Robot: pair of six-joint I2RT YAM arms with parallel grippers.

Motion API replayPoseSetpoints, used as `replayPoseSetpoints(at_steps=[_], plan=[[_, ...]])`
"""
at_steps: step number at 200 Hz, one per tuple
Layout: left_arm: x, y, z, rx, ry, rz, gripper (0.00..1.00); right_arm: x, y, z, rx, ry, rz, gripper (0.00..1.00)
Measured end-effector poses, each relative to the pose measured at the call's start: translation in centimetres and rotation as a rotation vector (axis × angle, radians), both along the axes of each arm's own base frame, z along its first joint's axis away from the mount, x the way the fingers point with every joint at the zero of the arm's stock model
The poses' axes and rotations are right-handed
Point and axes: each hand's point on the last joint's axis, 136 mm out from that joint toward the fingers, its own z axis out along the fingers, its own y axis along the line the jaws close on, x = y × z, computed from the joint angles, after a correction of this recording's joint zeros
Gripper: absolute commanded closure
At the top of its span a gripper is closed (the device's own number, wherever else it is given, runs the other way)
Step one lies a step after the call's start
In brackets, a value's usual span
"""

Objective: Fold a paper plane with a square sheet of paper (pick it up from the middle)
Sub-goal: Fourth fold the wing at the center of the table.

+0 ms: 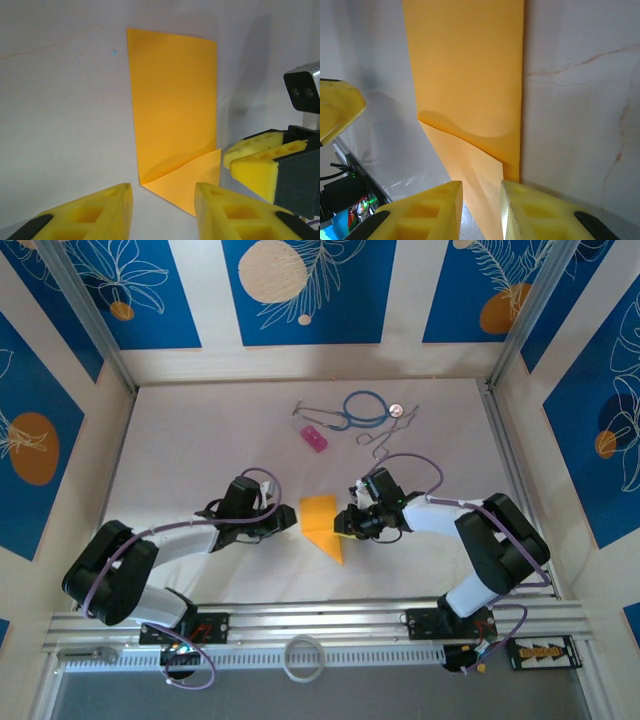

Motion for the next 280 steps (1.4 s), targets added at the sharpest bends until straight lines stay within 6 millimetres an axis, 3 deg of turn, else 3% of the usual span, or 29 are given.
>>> replayPoseSetpoints(at_steps=[99,216,280], plan=[[0.0,0.0,0.0,0.000,0.001,0.000,0.60,-0.4,0.1,-0.9,-0.019,0.028,0.020,0.77],[-0.1,0.0,-0.1,-0.005,0.012,0.010,0.61,-0.8,0.5,-0.6,0.002,0.029,0.046,0.93],[-0.1,0.0,-0.4,0.000,0.026,0.012,0.57,-0.3,1.1,1.8,0.062,-0.041,0.056,0.97]])
